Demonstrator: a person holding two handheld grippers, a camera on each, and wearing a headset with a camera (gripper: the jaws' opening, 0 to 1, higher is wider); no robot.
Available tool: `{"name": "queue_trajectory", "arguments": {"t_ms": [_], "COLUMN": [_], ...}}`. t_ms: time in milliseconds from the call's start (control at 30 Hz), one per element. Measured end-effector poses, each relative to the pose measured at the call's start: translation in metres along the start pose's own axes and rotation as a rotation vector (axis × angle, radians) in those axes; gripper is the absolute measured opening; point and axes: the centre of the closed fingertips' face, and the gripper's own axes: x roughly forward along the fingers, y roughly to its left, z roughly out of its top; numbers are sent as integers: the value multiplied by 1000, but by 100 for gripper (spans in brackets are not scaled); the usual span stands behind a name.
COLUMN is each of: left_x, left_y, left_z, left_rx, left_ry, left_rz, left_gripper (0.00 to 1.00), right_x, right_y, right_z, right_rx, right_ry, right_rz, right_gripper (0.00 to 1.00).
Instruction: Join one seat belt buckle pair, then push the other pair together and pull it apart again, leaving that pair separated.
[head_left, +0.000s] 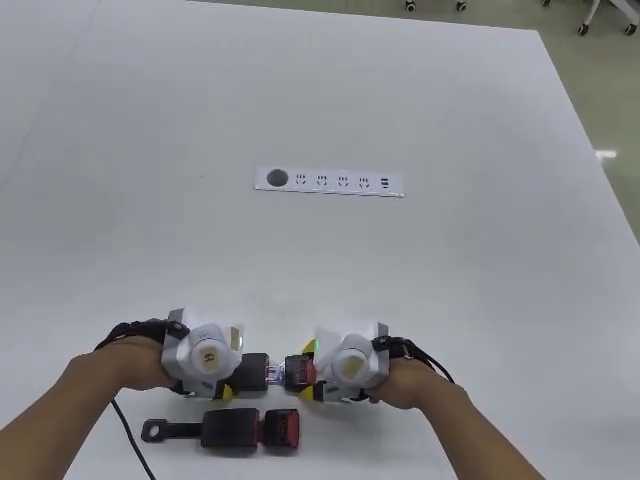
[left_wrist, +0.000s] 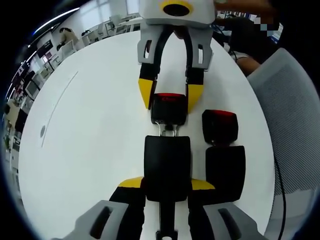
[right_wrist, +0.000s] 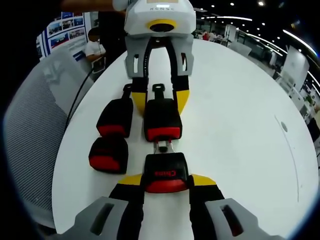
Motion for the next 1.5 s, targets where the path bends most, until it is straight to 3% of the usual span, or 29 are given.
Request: {"name": "queue_trajectory", "arguments": {"t_ms": [667, 1067, 1500], "left_x": [0, 7, 7], "left_y": [0, 4, 4], "left_z": [1, -5, -5], "left_rx": [0, 8, 14], "left_ry": [11, 10, 17], "left_rz": [-3, -7, -12], "left_gripper": [33, 33, 34], "right_x": [-23, -30, -42], "right_y": [0, -5, -2], "right_z": [-18, -38, -50], "right_rx": [10, 6, 7], "right_ry": [41, 60, 72], "right_rz": [-2, 0, 2], "right_gripper": [31, 32, 32]}}
